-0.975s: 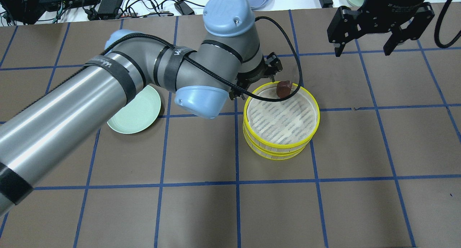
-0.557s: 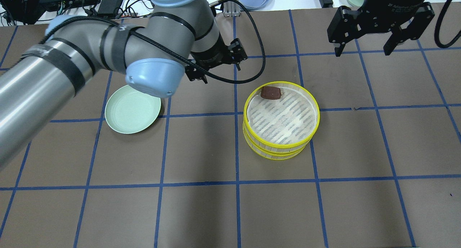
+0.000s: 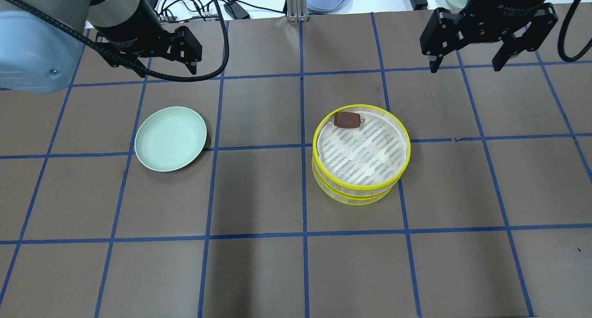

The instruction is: Stack buns with steamer

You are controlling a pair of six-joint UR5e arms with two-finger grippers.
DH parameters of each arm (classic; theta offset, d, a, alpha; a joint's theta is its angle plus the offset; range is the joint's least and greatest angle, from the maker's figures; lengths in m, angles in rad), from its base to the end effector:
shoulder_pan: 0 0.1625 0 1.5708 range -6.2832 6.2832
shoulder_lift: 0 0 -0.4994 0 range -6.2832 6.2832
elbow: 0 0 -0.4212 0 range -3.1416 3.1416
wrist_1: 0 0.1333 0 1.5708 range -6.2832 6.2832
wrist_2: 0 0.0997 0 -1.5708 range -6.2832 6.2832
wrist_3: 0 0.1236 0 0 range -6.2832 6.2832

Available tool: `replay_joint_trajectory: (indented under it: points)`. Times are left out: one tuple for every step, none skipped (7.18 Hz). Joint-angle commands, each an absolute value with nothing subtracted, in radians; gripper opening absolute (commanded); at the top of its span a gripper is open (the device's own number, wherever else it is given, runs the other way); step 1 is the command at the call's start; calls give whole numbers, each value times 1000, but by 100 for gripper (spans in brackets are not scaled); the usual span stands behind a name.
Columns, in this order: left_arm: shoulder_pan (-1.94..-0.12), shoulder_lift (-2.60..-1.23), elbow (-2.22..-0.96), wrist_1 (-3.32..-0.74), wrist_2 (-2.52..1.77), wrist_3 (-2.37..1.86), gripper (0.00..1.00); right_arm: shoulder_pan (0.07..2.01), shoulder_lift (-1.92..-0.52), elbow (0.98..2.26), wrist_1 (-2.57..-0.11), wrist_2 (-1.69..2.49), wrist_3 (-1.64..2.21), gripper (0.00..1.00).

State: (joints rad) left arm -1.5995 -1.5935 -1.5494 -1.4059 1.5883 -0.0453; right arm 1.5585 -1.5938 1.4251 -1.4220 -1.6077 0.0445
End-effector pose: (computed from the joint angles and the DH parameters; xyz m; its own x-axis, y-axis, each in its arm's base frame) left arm -0.1469 -0.5470 0.5555 -0.9998 -0.0188 -0.0099 -0.0170 0.9864 -0.1635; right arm 0.1225 -0.5074 0.6110 -0.9977 0.0575 0.0360 0.0567 0.9982 -0.0215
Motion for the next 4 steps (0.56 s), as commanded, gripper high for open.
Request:
replay_joint_trajectory:
  points:
    - [-1589,-1571,-1537,-1442,1598,-38,100,1559,-1594,1425,-1422,-1608,44,100]
    - [-1588,-1566,-1537,-1443,1600,-37,100,1559,-1594,1425,-1422,-1608,44,100]
    - [-1592,-1566,-1539,-1447,1600,-38,100,1559,-1594,1425,-1422,-1608,44,100]
    - [-1600,-1566,-1539,-1447,1597,-46,100,1559,-1594,1425,-1422,-1608,44,100]
